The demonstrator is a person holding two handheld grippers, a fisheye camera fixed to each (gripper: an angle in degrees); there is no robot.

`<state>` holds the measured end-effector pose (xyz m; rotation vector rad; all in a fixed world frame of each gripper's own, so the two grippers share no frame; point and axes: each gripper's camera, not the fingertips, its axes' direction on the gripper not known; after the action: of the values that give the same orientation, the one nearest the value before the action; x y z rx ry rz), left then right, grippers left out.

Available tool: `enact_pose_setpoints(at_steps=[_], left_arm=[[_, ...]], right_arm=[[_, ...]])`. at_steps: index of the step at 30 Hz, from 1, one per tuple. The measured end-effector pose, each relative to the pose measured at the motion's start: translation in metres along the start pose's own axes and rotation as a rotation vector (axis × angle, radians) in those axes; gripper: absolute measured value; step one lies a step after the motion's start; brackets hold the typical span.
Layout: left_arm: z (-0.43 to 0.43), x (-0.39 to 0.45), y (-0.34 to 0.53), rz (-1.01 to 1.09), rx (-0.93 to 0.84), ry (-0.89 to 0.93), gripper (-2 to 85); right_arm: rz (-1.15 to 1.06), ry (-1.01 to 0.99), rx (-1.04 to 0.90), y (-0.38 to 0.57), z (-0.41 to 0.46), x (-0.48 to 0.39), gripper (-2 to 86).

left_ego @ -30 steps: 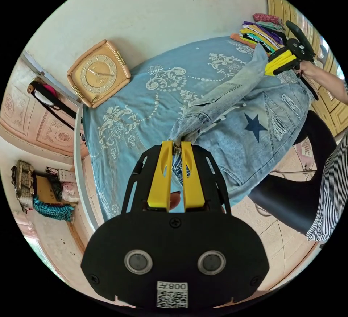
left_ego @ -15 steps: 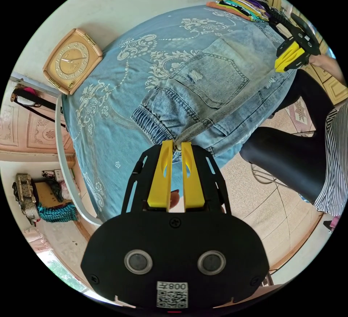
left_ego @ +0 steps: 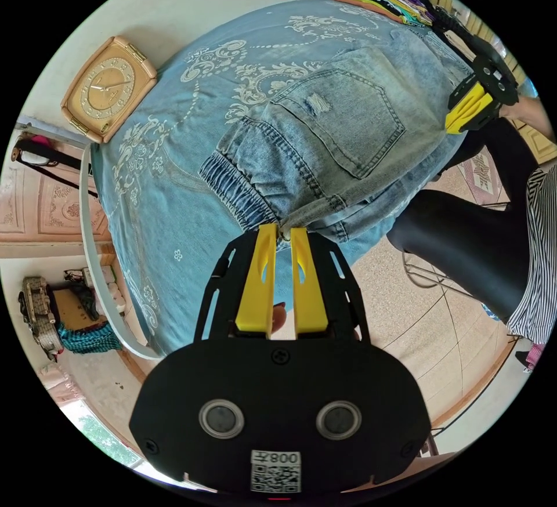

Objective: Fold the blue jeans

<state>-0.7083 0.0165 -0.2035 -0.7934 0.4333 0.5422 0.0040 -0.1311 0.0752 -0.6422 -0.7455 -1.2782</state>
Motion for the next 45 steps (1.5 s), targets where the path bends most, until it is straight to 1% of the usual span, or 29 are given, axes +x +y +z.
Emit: enact_pose_setpoints(at_steps=[7, 10, 13, 15, 16, 18, 20, 22, 24, 26, 31, 34, 36, 38, 40, 42, 45], left_arm=[[0.017, -0.002, 0.021, -0.033, 0.013, 0.012, 4.1], [0.022, -0.008, 0.032, -0.099, -0.002, 0.058, 6.0], [0.024, -0.019, 0.053, -0.203, 0.035, 0.114, 6.3], [0.023, -0.028, 0.073, -0.318, 0.136, 0.191, 5.3], [0.022, -0.029, 0.077, -0.338, 0.17, 0.221, 4.9], [0.024, -0.022, 0.082, -0.392, 0.316, 0.325, 3.4], [0.036, -0.01, 0.075, -0.4, 0.347, 0.37, 2.6], [0.054, 0.003, 0.063, -0.405, 0.337, 0.4, 1.8], [0.083, 0.014, 0.051, -0.435, 0.264, 0.424, 0.9], [0.105, 0.021, 0.047, -0.44, 0.176, 0.399, 0.5], [0.125, 0.024, 0.05, -0.49, 0.169, 0.405, 0.1], [0.128, 0.032, 0.047, -0.484, 0.177, 0.362, 0.1], [0.13, 0.041, 0.042, -0.477, 0.251, 0.422, 0.1], [0.133, 0.053, 0.035, -0.453, 0.288, 0.448, 0.2], [0.142, 0.068, 0.023, -0.421, 0.276, 0.435, 0.3], [0.164, 0.084, 0.008, -0.388, 0.198, 0.437, 0.5], [0.181, 0.094, -0.003, -0.404, 0.178, 0.445, 0.9]], right_arm=[[0.018, -0.03, 0.007, 0.019, 0.028, 0.009, 0.3], [0.011, -0.013, 0.011, 0.029, 0.036, 0.01, 0.4], [0.017, -0.008, 0.018, 0.039, 0.045, 0.014, 0.4], [0.026, -0.014, 0.026, 0.046, 0.049, 0.018, 0.4], [0.036, -0.022, 0.032, 0.051, 0.052, 0.021, 0.4], [0.051, -0.035, 0.04, 0.059, 0.056, 0.026, 0.4], [0.073, -0.046, 0.047, 0.069, 0.062, 0.032, 0.5], [0.079, -0.043, 0.047, 0.076, 0.066, 0.036, 0.5], [0.082, -0.041, 0.047, 0.084, 0.069, 0.04, 0.6], [0.093, -0.049, 0.056, 0.096, 0.073, 0.047, 0.6], [0.136, -0.094, 0.086, 0.124, 0.082, 0.066, 0.7], [0.156, -0.125, 0.104, 0.143, 0.085, 0.078, 0.7], [0.154, -0.131, 0.108, 0.154, 0.088, 0.083, 0.7], [0.163, -0.15, 0.123, 0.17, 0.09, 0.092, 0.7], [0.155, -0.142, 0.127, 0.181, 0.095, 0.097, 0.8], [0.159, -0.145, 0.113, 0.19, 0.105, 0.105, 0.8], [0.159, -0.163, 0.128, 0.209, 0.111, 0.119, 1.1]])
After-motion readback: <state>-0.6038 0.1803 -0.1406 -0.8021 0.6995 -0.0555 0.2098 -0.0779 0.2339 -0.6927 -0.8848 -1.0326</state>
